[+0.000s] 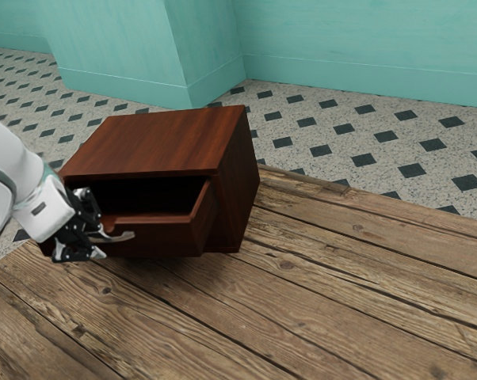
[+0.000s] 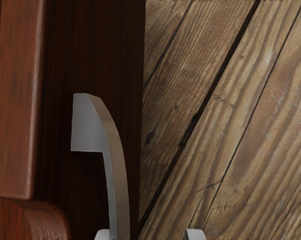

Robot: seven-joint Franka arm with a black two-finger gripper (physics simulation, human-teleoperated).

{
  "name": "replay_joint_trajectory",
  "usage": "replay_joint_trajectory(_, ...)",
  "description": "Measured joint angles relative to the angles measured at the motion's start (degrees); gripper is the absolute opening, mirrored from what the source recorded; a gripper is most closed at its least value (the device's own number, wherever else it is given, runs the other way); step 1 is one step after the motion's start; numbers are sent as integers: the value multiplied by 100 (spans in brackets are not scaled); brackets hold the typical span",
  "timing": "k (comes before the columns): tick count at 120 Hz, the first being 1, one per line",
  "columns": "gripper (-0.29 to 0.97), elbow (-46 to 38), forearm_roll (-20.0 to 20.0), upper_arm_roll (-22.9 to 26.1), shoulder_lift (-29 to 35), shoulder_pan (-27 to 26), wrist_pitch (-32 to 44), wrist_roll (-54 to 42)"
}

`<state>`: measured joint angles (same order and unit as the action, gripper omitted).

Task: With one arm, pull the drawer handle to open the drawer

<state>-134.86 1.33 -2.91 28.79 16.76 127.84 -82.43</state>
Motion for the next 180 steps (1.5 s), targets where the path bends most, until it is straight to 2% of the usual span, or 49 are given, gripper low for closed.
replay_joint_trajectory(128,7,-802,-53,27,1059,-3,-225,-4)
replay_joint_trajectory(180,10,-968,-89,28,1349,-6,-352,-7)
